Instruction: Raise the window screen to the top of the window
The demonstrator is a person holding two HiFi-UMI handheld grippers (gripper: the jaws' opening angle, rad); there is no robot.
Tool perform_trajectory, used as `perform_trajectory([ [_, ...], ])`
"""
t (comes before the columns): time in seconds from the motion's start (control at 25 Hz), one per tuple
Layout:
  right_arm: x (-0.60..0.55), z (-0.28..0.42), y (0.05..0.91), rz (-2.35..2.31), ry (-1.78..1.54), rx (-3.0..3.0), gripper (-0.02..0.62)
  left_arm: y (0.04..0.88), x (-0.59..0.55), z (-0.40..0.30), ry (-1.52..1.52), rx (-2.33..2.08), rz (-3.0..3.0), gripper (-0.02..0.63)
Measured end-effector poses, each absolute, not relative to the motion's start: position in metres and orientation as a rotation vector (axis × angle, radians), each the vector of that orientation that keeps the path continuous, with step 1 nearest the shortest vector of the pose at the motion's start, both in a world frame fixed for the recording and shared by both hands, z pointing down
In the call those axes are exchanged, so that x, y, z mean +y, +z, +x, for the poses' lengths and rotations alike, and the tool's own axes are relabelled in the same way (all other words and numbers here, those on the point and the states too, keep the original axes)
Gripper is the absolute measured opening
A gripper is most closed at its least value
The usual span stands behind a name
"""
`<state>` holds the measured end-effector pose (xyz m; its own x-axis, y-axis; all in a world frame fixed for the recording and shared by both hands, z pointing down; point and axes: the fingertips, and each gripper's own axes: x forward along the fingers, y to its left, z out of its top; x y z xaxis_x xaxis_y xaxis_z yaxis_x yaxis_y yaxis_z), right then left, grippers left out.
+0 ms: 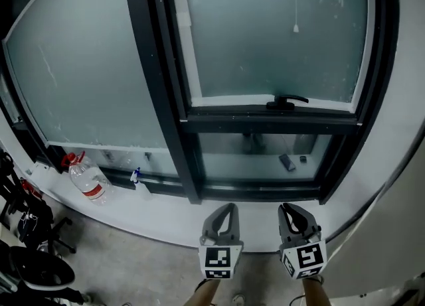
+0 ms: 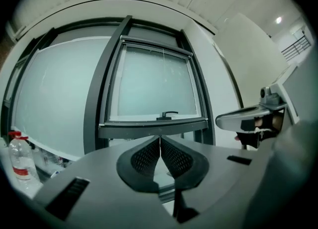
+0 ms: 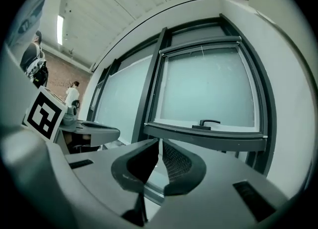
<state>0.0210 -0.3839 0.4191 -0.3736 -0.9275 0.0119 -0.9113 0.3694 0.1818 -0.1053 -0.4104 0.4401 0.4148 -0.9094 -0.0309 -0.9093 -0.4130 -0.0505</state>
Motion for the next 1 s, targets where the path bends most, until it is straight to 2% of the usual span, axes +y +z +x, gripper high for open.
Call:
perform_trajectory([
  [0.24,-0.338,0.052,0.426,1.812,-0.058,-2.517,0.029,0.435,-0.37,-0.101,0.002,1.706,-2.581,0.011],
  [0.72,-0.221,0.131,0.436,1.819,0.01,-2.553,0.029,0.442,-0.255,-0.041,-0.084,1.748,-2.54,0.011],
  [1.0,-0.182,0.158,0.439,1.898,0.033,-2.539,0.029,0.429,-0.217,-0.04,-0.108,1.722,-2.485,0.011],
])
